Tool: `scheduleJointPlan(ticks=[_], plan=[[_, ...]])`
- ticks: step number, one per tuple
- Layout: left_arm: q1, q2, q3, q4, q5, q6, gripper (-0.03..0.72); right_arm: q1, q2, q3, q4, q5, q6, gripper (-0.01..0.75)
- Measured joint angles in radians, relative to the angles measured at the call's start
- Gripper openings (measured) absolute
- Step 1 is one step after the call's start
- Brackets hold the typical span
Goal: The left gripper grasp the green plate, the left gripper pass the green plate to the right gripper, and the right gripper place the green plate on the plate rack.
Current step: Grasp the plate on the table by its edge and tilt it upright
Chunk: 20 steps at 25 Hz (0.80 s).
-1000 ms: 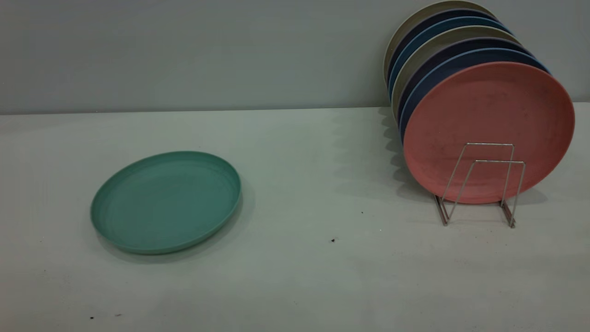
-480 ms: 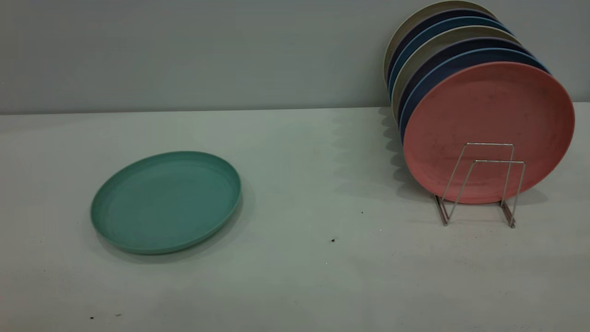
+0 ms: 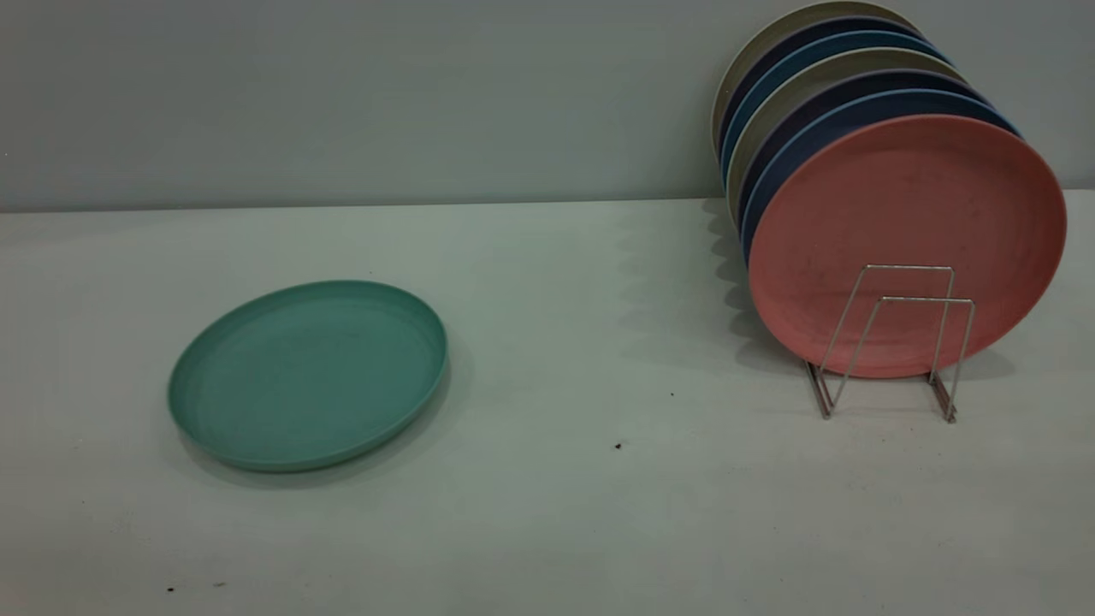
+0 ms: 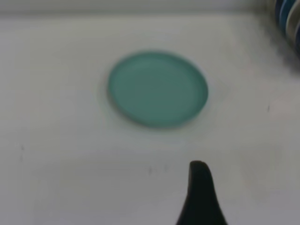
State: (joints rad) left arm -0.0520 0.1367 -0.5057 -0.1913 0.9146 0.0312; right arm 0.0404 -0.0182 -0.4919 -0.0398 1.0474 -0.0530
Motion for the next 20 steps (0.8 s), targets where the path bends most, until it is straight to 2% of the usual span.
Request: scheduleJointPlan(ticks=[5,9,13,17,20], plan=[[0.000,0.272,0.000,-0.001,-0.090,-0.031,0.568,0.000,0.033,-0.003,0.040,-0.195,-0.002,0.294],[0.000,0.504,0.000,-0.027,-0.210,-0.039,0.568,0.000,0.202,-0.003,0.143,-0.232,-0.048,0.294],[0.000,0.698,0.000,-0.074,-0.357,-0.031,0.568,0.000,0.394,-0.003,0.266,-0.282,-0.193,0.299],[0.000,0.900,-0.004,-0.177,-0.489,0.041,0.568,0.000,0.550,-0.003,0.438,-0.359,-0.378,0.371],[0.000,1.081,-0.043,-0.300,-0.542,0.165,0.568,0.000,0.655,-0.003,0.575,-0.396,-0.510,0.440]])
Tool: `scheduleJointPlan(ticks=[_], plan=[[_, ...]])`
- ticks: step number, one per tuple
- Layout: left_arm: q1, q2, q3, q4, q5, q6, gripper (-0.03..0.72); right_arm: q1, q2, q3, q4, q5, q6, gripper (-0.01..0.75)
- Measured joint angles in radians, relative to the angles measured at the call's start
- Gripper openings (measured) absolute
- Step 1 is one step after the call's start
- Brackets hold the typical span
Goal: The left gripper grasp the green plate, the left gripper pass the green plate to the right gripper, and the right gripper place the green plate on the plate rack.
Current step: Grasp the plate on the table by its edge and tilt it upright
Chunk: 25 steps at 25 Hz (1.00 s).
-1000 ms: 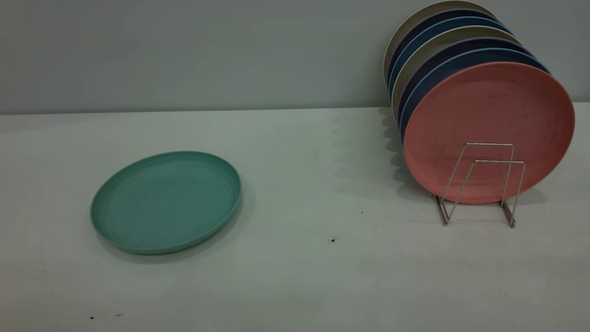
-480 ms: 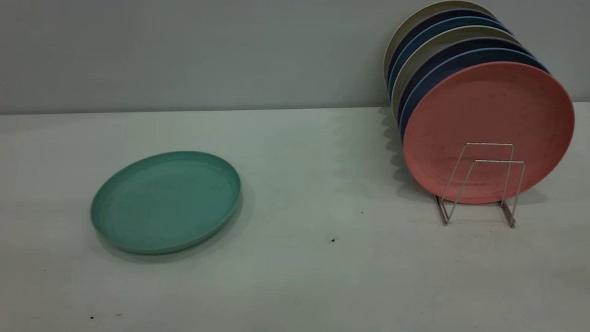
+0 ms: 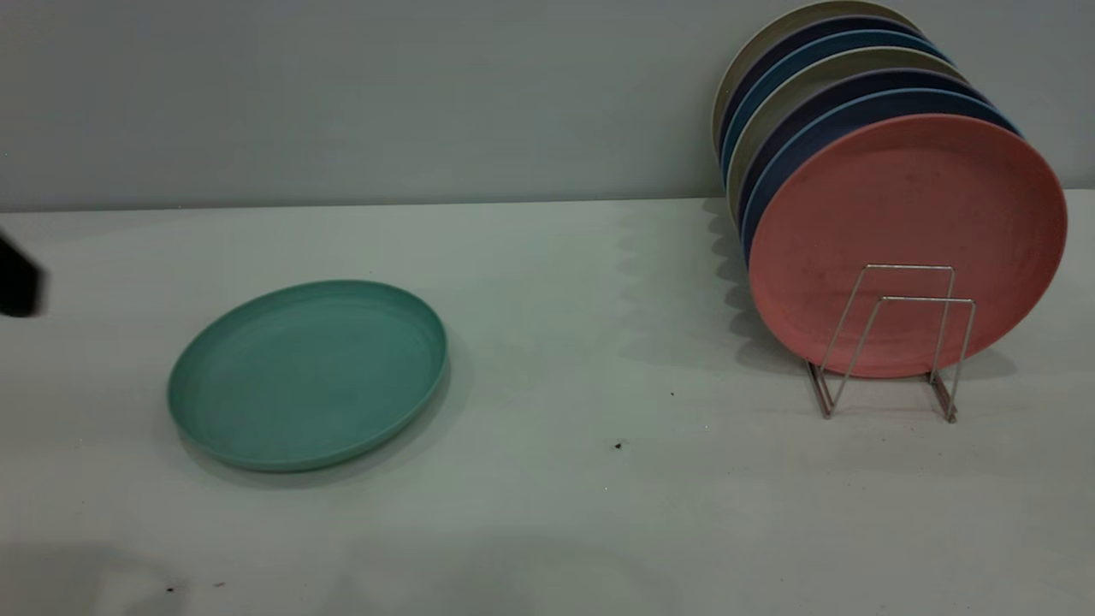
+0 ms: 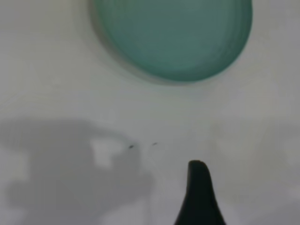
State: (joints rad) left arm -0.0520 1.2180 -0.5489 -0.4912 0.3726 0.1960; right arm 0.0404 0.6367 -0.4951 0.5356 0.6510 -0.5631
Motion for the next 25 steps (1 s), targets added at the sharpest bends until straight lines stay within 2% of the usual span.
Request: scheduleJointPlan(ticks=[2,6,10,14,21,25], plan=[[0.000,0.110,-0.047,-0.115,-0.017,0.091,0.568,0.000,0.053,0.000,0.065,-0.008,-0.088,0.466],[0.011,0.331,-0.162,-0.359,-0.032,0.300,0.568,0.000,0.122,0.000,0.156,-0.009,-0.210,0.472],[0.062,0.519,-0.235,-0.605,-0.032,0.456,0.568,0.000,0.131,0.000,0.186,0.003,-0.258,0.453],[0.123,0.650,-0.246,-0.794,-0.051,0.575,0.568,0.000,0.131,0.000,0.186,0.018,-0.272,0.428],[0.139,0.777,-0.247,-1.016,-0.094,0.710,0.568,0.000,0.131,0.000,0.186,0.018,-0.274,0.425],[0.139,0.826,-0.247,-1.070,-0.106,0.721,0.568,0.000,0.131,0.000,0.186,0.018,-0.274,0.425]])
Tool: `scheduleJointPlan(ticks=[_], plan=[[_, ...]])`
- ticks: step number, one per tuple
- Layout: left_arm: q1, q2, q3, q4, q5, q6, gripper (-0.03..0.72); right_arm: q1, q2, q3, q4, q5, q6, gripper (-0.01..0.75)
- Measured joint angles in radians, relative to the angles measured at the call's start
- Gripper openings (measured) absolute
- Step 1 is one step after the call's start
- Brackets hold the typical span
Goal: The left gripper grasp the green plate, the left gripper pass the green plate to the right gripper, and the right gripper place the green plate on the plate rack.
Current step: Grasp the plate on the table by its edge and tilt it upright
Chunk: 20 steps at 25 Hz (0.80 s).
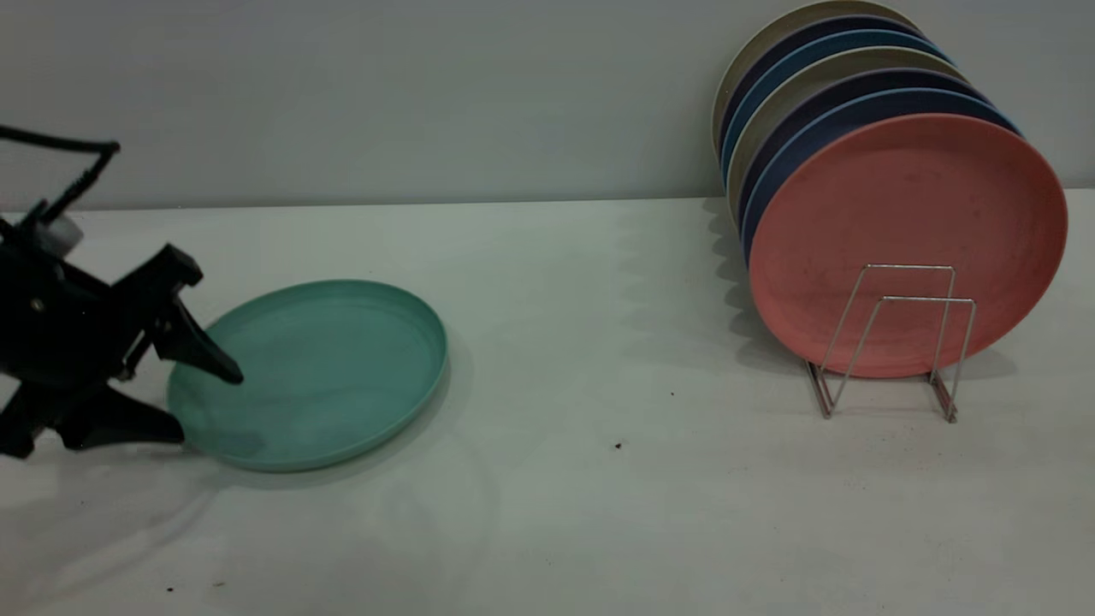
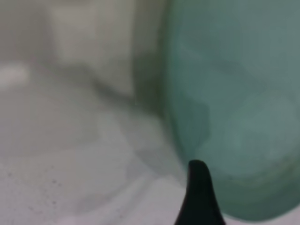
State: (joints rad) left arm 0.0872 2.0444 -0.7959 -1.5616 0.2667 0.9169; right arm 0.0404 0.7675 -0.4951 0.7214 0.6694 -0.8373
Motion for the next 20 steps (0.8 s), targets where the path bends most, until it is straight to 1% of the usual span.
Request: scheduleJointPlan(ticks=[7,10,16,20], plan=[[0.000,0.006,-0.001,-0.014,-0.070,0.001,0.568,0.000,0.000,0.000,0.000,0.000,-0.001,0.425],[0.000,0.009,-0.001,-0.014,-0.083,0.001,0.568,0.000,0.000,0.000,0.000,0.000,-0.001,0.425],[0.000,0.091,-0.039,-0.018,-0.035,0.009,0.568,0.000,0.000,0.000,0.004,0.000,-0.001,0.425],[0.000,0.133,-0.050,-0.040,-0.019,0.056,0.568,0.000,0.000,0.000,0.006,0.000,-0.001,0.425]])
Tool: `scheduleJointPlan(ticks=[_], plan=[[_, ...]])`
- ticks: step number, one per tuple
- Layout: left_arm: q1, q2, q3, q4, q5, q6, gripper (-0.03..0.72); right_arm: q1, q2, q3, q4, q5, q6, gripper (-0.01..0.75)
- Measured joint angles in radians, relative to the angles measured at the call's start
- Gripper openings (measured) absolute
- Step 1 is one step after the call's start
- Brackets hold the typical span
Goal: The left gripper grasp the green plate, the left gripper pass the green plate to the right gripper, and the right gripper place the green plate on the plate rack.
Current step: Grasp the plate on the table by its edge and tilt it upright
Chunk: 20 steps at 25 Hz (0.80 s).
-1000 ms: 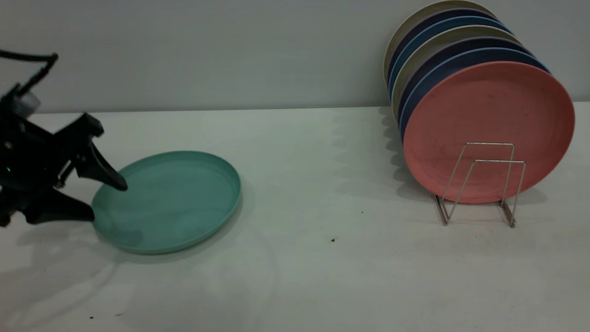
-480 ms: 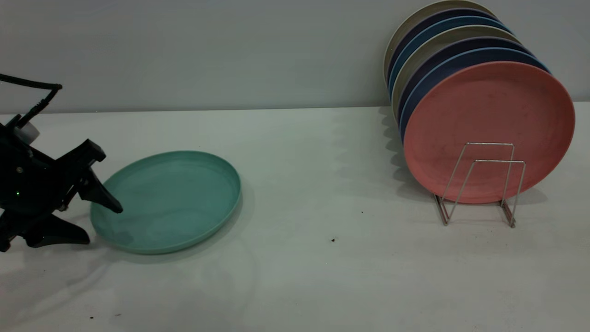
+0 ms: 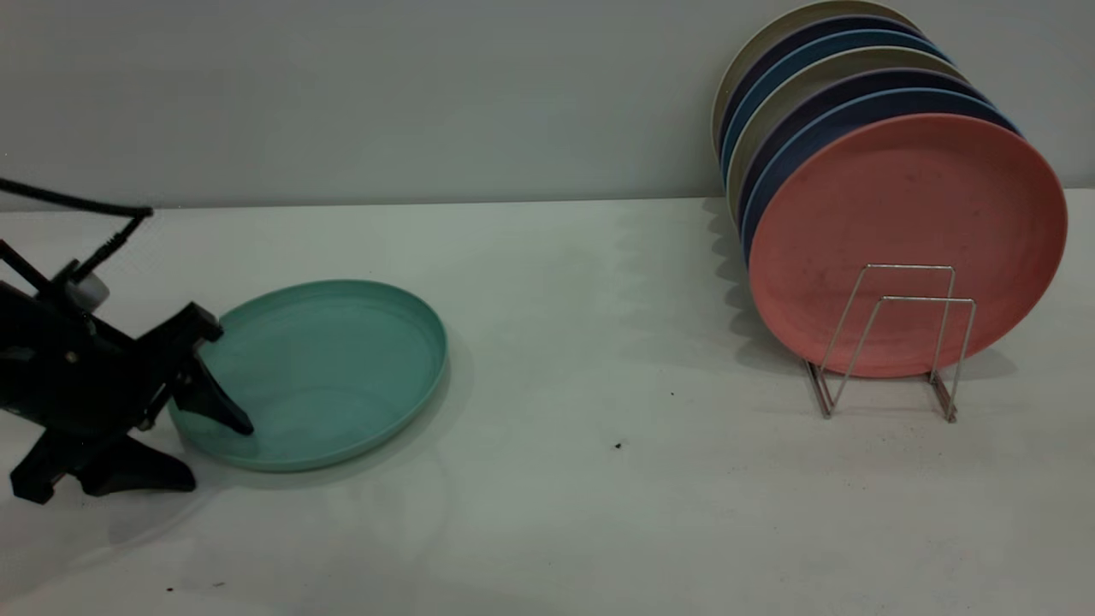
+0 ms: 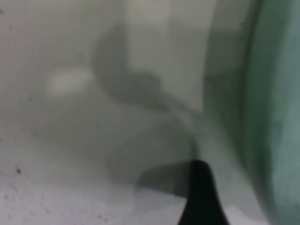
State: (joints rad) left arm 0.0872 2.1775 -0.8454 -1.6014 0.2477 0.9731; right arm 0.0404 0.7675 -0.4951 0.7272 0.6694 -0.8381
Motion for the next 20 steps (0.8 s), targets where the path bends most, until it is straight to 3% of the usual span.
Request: scheduleJointPlan(ticks=[4,7,14,20], plan=[[0.000,0.012,-0.003,-0.066,0.012,0.098,0.549,0.000,0.000,0.000,0.000,0.000,0.000,0.425],[0.000,0.023,-0.003,-0.136,0.023,0.179,0.468,0.000,0.000,0.000,0.000,0.000,0.000,0.425],[0.000,0.038,-0.006,-0.176,0.001,0.244,0.058,0.000,0.000,0.000,0.003,0.001,0.000,0.425],[0.000,0.037,-0.008,-0.180,0.008,0.259,0.025,0.000,0.000,0.000,0.096,0.006,0.000,0.425]])
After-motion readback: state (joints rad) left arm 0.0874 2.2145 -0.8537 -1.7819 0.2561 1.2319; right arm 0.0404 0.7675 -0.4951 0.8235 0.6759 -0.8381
